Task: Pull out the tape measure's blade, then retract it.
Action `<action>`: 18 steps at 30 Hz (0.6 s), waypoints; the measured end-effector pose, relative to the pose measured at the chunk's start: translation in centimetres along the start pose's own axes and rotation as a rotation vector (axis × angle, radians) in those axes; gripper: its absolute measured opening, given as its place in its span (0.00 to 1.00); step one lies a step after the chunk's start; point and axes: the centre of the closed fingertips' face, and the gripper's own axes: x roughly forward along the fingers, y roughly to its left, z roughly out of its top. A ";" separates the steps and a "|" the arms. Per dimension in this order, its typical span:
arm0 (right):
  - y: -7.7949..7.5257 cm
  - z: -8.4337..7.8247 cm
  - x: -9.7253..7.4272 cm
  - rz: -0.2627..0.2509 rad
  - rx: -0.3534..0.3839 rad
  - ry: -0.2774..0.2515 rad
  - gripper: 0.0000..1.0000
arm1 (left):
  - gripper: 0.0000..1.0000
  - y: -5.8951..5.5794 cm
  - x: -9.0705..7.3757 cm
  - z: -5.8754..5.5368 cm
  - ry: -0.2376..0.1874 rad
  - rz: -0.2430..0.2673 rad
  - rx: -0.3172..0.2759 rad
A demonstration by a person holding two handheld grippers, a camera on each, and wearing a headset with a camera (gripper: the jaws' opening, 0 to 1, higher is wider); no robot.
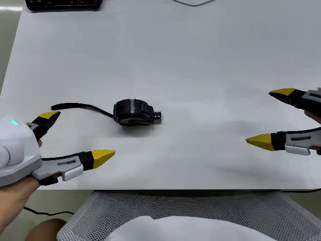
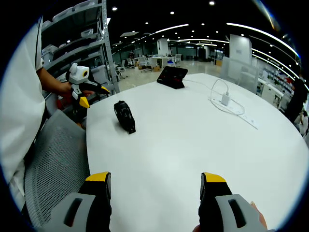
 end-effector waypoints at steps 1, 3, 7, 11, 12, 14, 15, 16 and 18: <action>0.0 0.0 -0.1 -0.001 0.001 0.000 0.75 | 0.99 0.1 0.0 0.0 0.002 0.002 0.005; 0.0 -0.1 -0.2 -0.002 0.001 0.001 0.75 | 0.99 0.2 -0.2 -0.1 0.003 0.002 0.013; 0.0 -0.3 -0.4 0.000 -0.001 0.006 0.77 | 0.99 0.4 -0.4 0.0 0.007 0.002 0.025; 0.1 -0.6 -0.5 0.003 -0.013 0.016 0.79 | 0.99 0.6 -0.6 -0.1 0.017 -0.001 0.057; 0.1 -0.7 -0.6 0.005 -0.015 0.017 0.80 | 0.99 0.6 -0.6 -0.2 0.020 -0.002 0.060; 0.2 -0.8 -0.7 0.005 -0.023 0.021 0.80 | 0.99 0.6 -0.7 -0.2 0.025 -0.007 0.082; 0.3 -0.9 -0.7 0.008 -0.025 0.026 0.80 | 0.99 0.7 -0.8 -0.3 0.031 -0.006 0.096; 0.4 -0.9 -0.8 0.010 -0.032 0.027 0.80 | 0.99 0.6 -0.8 -0.3 0.032 -0.011 0.106; 0.5 -0.9 -0.9 0.012 -0.039 0.024 0.81 | 0.99 0.6 -0.9 -0.3 0.034 -0.016 0.111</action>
